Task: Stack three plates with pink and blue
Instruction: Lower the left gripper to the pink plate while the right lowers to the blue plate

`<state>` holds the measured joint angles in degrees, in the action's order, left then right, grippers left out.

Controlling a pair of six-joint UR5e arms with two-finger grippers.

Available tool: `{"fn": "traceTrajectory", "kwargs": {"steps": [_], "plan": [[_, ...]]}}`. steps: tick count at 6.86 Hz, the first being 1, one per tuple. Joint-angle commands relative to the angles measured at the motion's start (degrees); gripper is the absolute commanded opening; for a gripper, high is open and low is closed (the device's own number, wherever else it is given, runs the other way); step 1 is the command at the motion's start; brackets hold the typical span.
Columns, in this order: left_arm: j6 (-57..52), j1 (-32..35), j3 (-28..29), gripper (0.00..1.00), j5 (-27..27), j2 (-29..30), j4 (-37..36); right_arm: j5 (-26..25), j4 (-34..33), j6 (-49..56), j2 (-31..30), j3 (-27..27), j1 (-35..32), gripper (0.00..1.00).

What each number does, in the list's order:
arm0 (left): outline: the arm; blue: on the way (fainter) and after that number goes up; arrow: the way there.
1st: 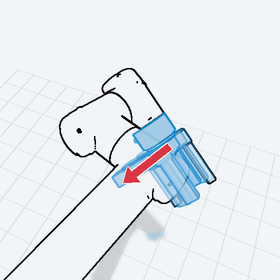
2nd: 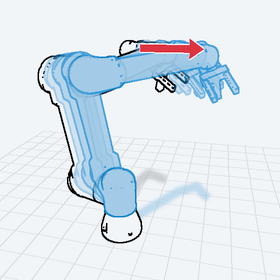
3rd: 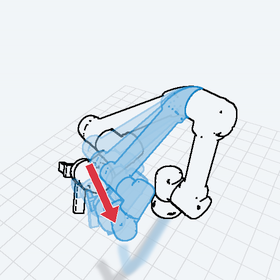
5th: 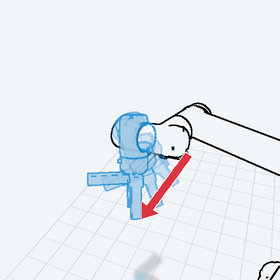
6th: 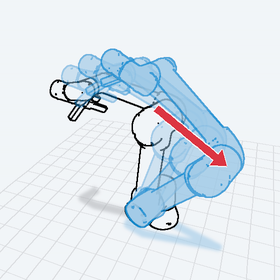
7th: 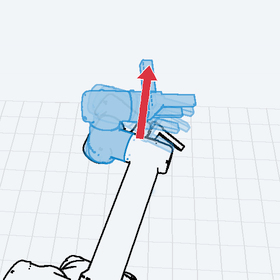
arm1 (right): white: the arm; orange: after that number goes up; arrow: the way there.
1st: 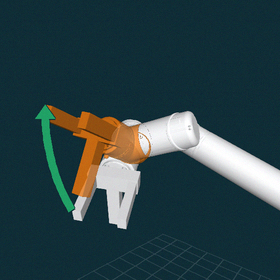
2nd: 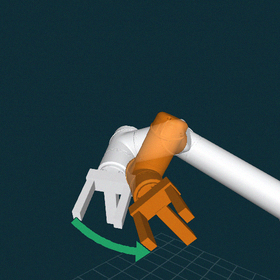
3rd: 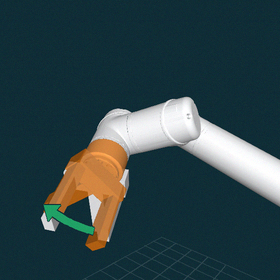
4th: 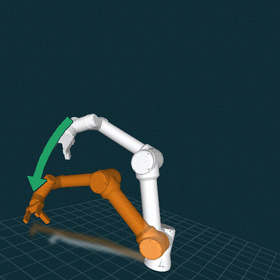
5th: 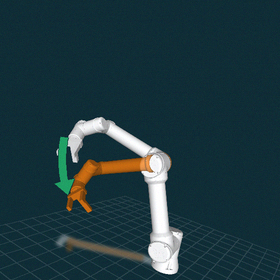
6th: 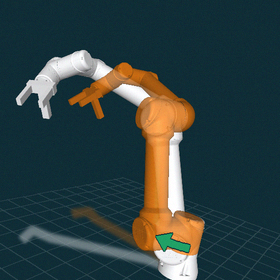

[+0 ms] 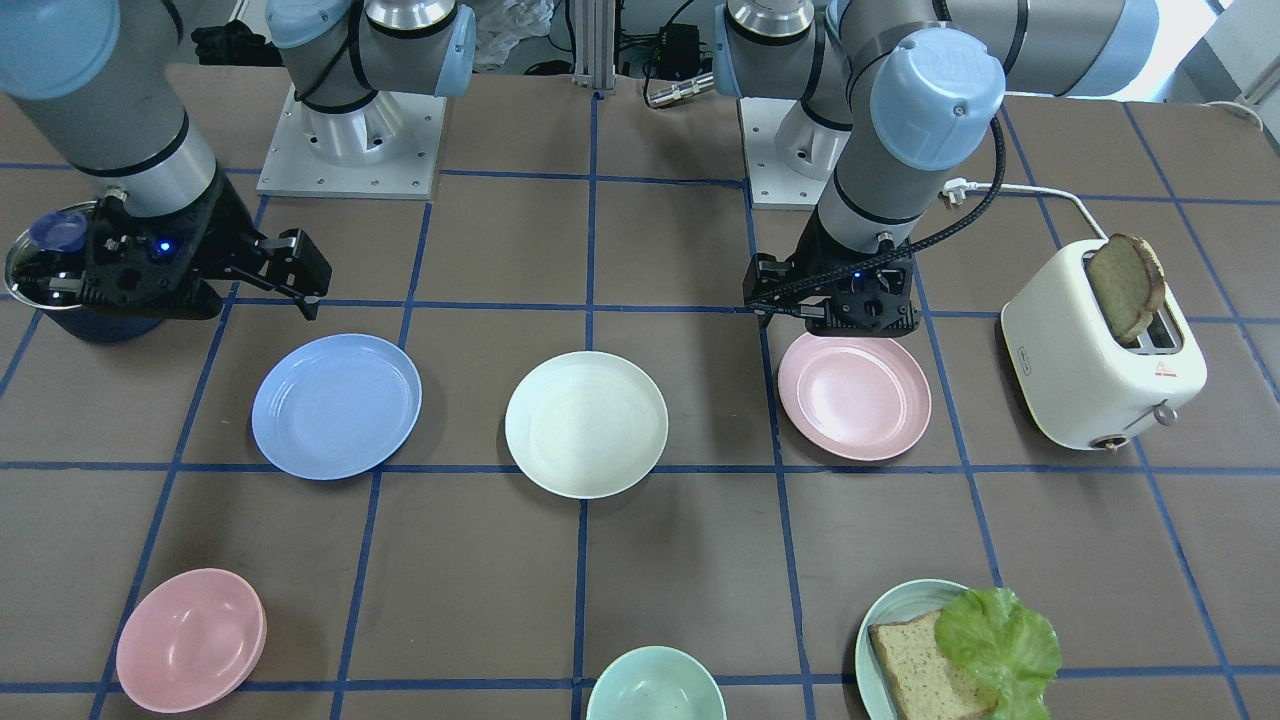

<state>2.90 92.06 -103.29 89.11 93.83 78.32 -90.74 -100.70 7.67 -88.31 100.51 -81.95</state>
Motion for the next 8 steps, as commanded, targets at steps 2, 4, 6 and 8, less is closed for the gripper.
{"fn": "traceTrajectory", "kwargs": {"steps": [2, 4, 6, 8], "plan": [[2.79, -0.04, -3.31, 0.79, 0.45, 3.63, -5.69, 0.57, -7.38, 5.07, 1.11, 8.81, 8.45, 1.00], [3.44, -0.04, -9.53, 0.79, 0.71, 5.48, -15.23, 0.57, -18.23, 7.62, 3.65, 14.33, 9.79, 1.00], [3.25, -0.04, -11.58, 0.71, 2.63, 8.02, -19.61, 2.31, -20.68, 7.71, 8.49, 16.64, 12.06, 1.00], [2.99, -0.12, -11.67, 0.69, 5.71, 9.87, -19.70, 2.50, -22.69, 10.34, 11.47, 17.61, 12.16, 1.00]]}}
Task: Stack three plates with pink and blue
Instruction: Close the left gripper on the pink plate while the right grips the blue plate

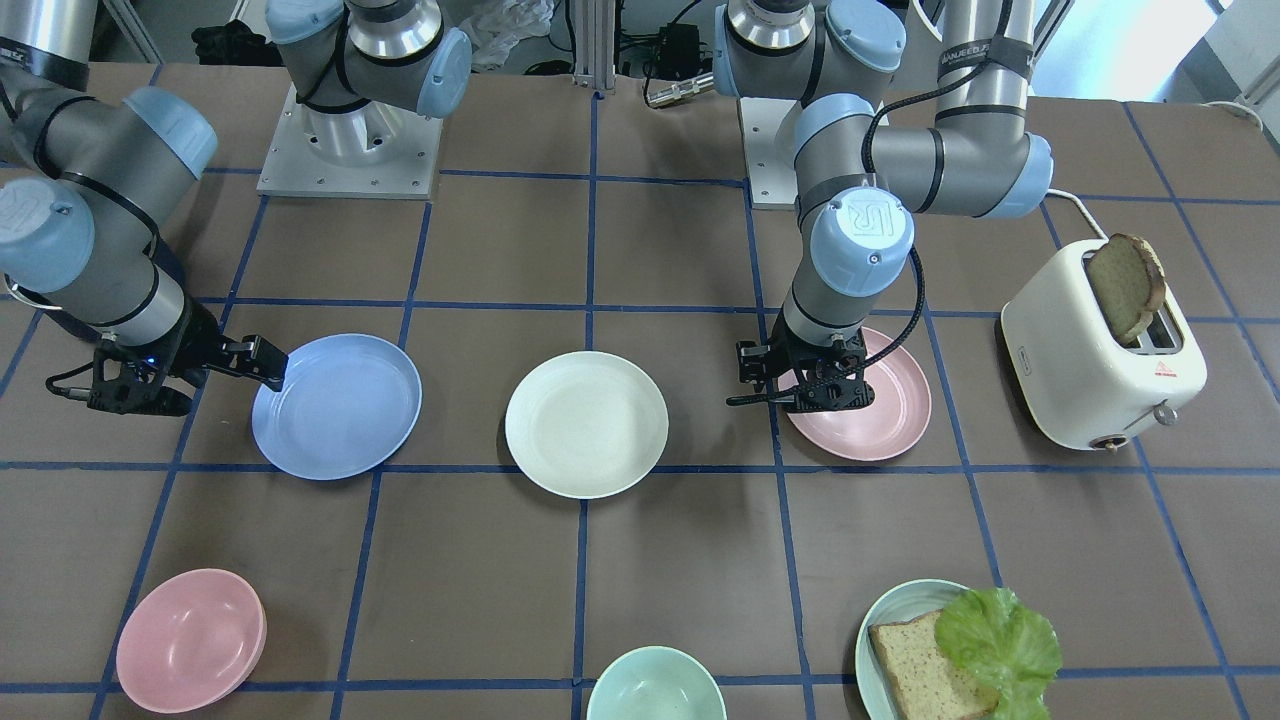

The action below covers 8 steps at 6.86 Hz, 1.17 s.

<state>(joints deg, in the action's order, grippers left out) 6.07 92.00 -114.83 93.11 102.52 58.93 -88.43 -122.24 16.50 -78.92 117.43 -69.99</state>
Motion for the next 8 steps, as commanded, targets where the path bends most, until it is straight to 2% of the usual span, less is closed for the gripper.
{"fn": "traceTrajectory", "kwargs": {"steps": [1, 2, 3, 5, 6, 7, 8], "plan": [[-0.09, -0.07, -0.13, 0.68, 2.33, 1.89, -0.74, 0.53, -3.25, 1.34, 3.76, 2.09, 0.29, 1.00], [0.00, -0.07, -0.22, 0.67, 2.33, 2.50, -1.87, 0.53, -5.62, 1.08, 3.78, 3.93, 0.29, 1.00], [0.26, 0.02, -0.31, 0.64, 2.25, 3.12, -2.93, 0.62, -6.08, 1.16, 3.69, 4.21, 0.29, 0.92], [0.18, 0.02, -0.39, 0.59, 2.16, 4.35, -3.29, 0.53, -6.09, 0.90, 3.43, 3.08, 0.29, 0.26], [0.00, 0.02, -0.40, 0.47, 2.16, 4.70, -3.29, 0.88, -5.56, 1.16, 3.42, 2.29, 0.29, 0.00], [0.00, 0.02, -0.48, 0.44, 2.25, 5.05, -3.21, 1.58, -5.64, 1.08, 3.42, 2.11, 0.29, 0.00], [0.00, 0.02, -0.40, 0.32, 2.42, 5.14, -3.12, 1.50, -5.56, 0.99, 3.42, 2.02, 0.29, 0.00]]}}
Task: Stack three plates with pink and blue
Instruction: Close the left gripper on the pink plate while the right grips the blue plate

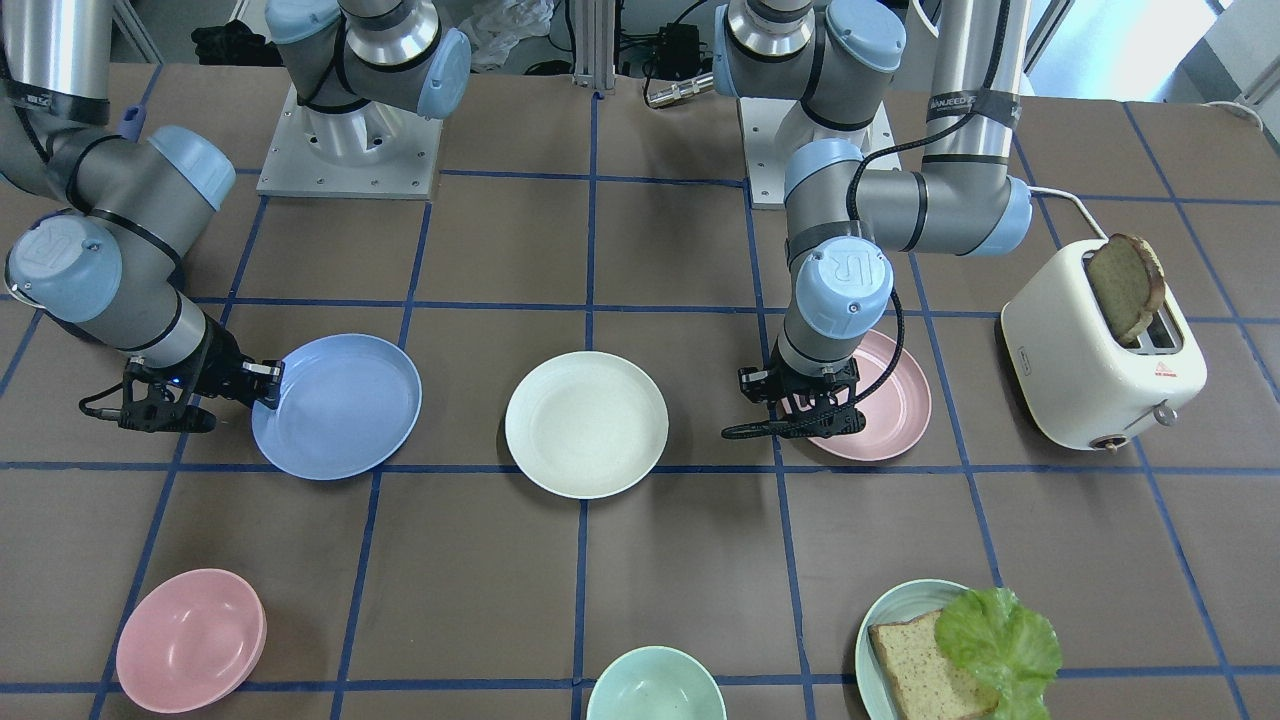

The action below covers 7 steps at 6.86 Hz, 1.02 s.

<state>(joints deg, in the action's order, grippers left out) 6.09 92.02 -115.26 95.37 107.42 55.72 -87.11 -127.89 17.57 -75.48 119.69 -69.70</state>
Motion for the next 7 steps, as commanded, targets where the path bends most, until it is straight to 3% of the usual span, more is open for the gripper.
{"fn": "traceTrajectory", "kwargs": {"steps": [1, 2, 4, 7], "plan": [[-0.02, 0.00, 0.03, 0.29, 0.16, 0.51, 0.09, 0.28, 0.18, -0.08, -0.02, -1.03, 0.00, 0.00], [0.06, 0.00, 0.03, 0.24, -0.01, 0.77, 0.00, 0.19, 3.40, -0.25, -0.19, -3.90, 0.00, 0.00], [0.06, 0.00, 0.38, 0.00, 0.16, 1.30, 0.70, 0.19, 15.34, -0.25, -0.37, -12.86, -0.09, 0.00], [1.90, 1.23, 1.00, 0.00, 4.47, 1.39, 1.14, 0.28, 19.52, -0.25, -0.45, -16.85, -0.26, 0.00]]}}
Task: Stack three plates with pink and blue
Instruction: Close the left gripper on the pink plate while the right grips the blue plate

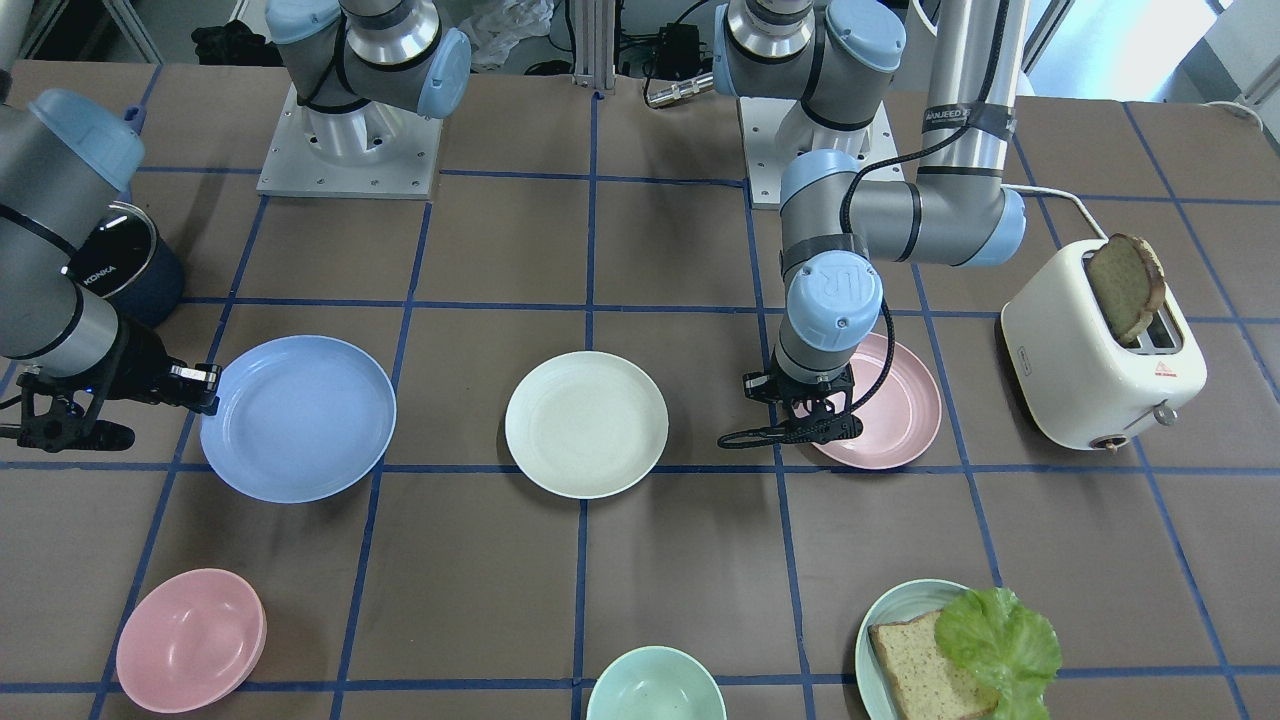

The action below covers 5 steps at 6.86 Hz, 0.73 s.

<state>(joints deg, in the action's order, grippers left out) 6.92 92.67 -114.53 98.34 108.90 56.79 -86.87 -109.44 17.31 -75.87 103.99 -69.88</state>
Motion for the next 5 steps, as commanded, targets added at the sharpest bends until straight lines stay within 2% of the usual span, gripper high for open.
{"fn": "traceTrajectory", "kwargs": {"steps": [1, 3, 5], "plan": [[1.08, 0.93, 0.70, 0.00, 1.59, -0.70, 0.33, 0.03, 2.20, 0.00, 0.02, -1.77, -0.08, 0.00], [1.17, 3.37, 3.50, 0.00, 2.12, -2.02, 2.69, 0.03, 2.65, 0.00, 0.02, -2.21, -0.08, 0.00], [4.82, 6.81, 10.86, 0.00, 4.75, -0.97, 10.66, -0.06, 3.61, 0.00, 0.20, -3.26, 0.01, 0.00]]}}
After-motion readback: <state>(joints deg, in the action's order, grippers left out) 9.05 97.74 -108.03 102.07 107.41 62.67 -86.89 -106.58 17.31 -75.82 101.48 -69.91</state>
